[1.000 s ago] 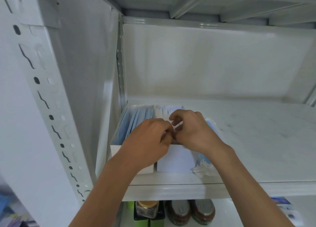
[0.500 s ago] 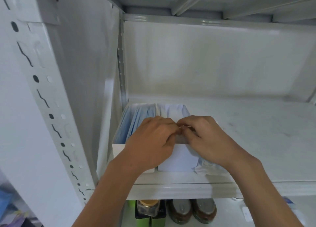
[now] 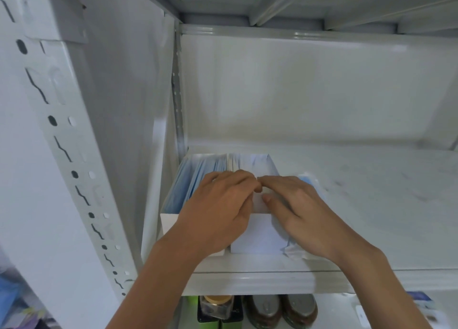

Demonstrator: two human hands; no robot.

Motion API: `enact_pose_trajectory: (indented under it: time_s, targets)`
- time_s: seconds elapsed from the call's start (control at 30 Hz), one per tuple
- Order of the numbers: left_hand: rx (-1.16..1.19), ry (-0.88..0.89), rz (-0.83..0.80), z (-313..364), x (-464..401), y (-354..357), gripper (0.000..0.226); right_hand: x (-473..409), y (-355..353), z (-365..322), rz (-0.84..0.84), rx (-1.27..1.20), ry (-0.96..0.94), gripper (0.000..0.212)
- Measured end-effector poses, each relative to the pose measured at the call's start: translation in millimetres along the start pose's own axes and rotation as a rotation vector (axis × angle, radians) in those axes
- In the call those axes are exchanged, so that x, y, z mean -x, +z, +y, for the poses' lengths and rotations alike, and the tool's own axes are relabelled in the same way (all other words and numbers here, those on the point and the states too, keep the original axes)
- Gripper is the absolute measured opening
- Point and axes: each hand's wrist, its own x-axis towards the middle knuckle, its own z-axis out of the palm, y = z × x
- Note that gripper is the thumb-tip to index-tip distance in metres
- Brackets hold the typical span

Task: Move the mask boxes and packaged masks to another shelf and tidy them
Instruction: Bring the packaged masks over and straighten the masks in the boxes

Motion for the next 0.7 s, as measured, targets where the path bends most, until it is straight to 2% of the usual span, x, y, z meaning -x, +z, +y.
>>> enact_pose_trajectory:
  time_s: [0.1,0.2,0.33,0.43,0.5,0.57,0.63,0.7]
  targets:
    - [-0.024,-0.025,-0.026,-2,3,-2,0.038,6,0,8,0.059,-0.029,0.065,0.035]
    - [-0.035,-0.020,-0.030,-1,3,-1,0.042,7,-1,12,0.030,0.046,-0.009,0.031]
    - [-0.119,0.001,-0.059,3,1,1,0.050,8,1,12,0.031,0.061,-0.032,0.043]
    - [-0.083,0.007,0.092,6,5,-4,0.049,14,3,15,0.070,0.037,0.014,0.055]
    - [-0.100,-0.009,0.222,5,12,-12,0.044,17,2,16,0.083,0.027,0.031,0.056]
    - [-0.162,-0.069,0.282,2,21,-20,0.035,19,2,15,0.080,0.038,0.022,0.054]
    - [-0.205,-0.164,0.248,-3,32,-24,0.029,19,2,12,0.068,0.030,0.020,0.056]
    - [-0.224,-0.232,0.148,-7,39,-23,0.036,17,4,6,0.052,0.014,0.020,0.058]
